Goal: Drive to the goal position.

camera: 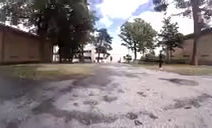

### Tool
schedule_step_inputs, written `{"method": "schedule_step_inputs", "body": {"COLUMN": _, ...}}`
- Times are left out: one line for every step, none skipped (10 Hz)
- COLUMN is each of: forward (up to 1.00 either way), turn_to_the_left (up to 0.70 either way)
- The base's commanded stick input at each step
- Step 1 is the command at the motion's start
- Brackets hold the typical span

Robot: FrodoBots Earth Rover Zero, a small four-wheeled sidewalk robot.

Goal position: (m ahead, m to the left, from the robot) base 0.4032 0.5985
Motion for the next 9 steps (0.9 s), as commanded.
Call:
{"method": "schedule_step_inputs", "body": {"forward": 0.70, "turn_to_the_left": -0.19}}
{"method": "schedule_step_inputs", "body": {"forward": 0.70, "turn_to_the_left": 0.00}}
{"method": "schedule_step_inputs", "body": {"forward": 0.70, "turn_to_the_left": 0.00}}
{"method": "schedule_step_inputs", "body": {"forward": 0.70, "turn_to_the_left": 0.00}}
{"method": "schedule_step_inputs", "body": {"forward": 0.70, "turn_to_the_left": 0.00}}
{"method": "schedule_step_inputs", "body": {"forward": 0.70, "turn_to_the_left": 0.00}}
{"method": "schedule_step_inputs", "body": {"forward": 0.70, "turn_to_the_left": 0.00}}
{"method": "schedule_step_inputs", "body": {"forward": 0.70, "turn_to_the_left": 0.00}}
{"method": "schedule_step_inputs", "body": {"forward": 0.70, "turn_to_the_left": 0.00}}
